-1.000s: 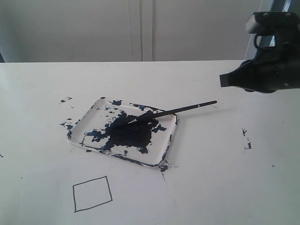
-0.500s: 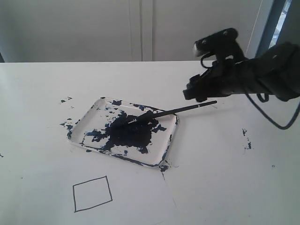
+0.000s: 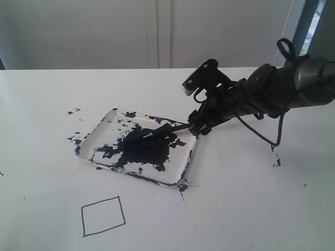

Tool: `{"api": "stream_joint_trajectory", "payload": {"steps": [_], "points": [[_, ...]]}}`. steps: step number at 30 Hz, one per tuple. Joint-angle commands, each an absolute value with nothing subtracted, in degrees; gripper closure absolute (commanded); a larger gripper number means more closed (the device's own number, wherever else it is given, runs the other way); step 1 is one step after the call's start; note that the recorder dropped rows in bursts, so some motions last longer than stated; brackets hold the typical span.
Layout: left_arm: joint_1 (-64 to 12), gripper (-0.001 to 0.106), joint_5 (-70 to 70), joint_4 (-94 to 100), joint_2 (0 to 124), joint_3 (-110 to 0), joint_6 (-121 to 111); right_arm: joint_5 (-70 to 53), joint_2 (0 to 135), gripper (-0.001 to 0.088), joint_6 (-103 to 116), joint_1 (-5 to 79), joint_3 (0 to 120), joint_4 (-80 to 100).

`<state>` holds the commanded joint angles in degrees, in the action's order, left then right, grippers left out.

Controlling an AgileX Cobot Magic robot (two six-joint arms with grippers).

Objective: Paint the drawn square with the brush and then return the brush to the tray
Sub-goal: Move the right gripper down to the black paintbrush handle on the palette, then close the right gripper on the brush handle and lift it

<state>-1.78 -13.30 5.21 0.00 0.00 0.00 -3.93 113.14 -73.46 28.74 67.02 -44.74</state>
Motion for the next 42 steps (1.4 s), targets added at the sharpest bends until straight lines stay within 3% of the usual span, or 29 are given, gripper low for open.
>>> {"api": "stream_joint_trajectory", "payload": {"steps": [7,20,42], "points": [[-1.8,0.105,-13.3,5.2,0.0,0.0,0.0,-4.0,114.4,0.0158,-73.3,26.6,67.3,-44.7],[-1.8,0.105,-13.3,5.2,0.0,0.0,0.0,-6.2,117.1,0.0166,-73.6,23.0,67.6,-40.0],[-1.8,0.105,-13.3,5.2,0.0,0.0,0.0,-7.5,118.4,0.0141,-79.8,24.7,70.2,-38.8]]}}
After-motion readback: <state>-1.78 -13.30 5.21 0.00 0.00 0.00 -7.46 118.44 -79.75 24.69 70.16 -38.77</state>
